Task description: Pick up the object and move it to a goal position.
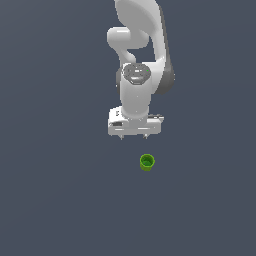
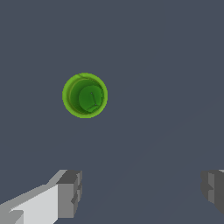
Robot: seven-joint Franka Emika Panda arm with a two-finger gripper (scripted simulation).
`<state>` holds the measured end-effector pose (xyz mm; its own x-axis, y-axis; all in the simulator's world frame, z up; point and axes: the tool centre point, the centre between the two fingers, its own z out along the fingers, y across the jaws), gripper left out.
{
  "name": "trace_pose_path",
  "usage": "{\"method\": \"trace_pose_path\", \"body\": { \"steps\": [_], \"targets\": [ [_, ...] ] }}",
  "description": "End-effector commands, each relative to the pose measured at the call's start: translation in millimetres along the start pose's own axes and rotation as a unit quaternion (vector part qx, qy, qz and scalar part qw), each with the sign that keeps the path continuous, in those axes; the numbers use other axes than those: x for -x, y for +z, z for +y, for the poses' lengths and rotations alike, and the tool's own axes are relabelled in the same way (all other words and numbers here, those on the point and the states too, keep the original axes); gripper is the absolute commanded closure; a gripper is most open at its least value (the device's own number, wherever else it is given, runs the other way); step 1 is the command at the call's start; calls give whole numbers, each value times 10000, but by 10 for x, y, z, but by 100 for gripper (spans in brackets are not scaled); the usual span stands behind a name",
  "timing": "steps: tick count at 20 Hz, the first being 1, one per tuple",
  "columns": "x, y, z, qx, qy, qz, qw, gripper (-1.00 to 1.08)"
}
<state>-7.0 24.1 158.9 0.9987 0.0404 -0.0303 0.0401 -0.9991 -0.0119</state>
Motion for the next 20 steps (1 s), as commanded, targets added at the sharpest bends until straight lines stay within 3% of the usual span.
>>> {"method": "trace_pose_path", "body": {
  "steps": [1,12,20],
  "targets": [
    [-7,7,-6,-1,60,0,10000,-92],
    [-91,74,-62,-18,805,7,9968,-92],
    [-197,163,-138,-33,1760,16,9844,-92]
  ]
}}
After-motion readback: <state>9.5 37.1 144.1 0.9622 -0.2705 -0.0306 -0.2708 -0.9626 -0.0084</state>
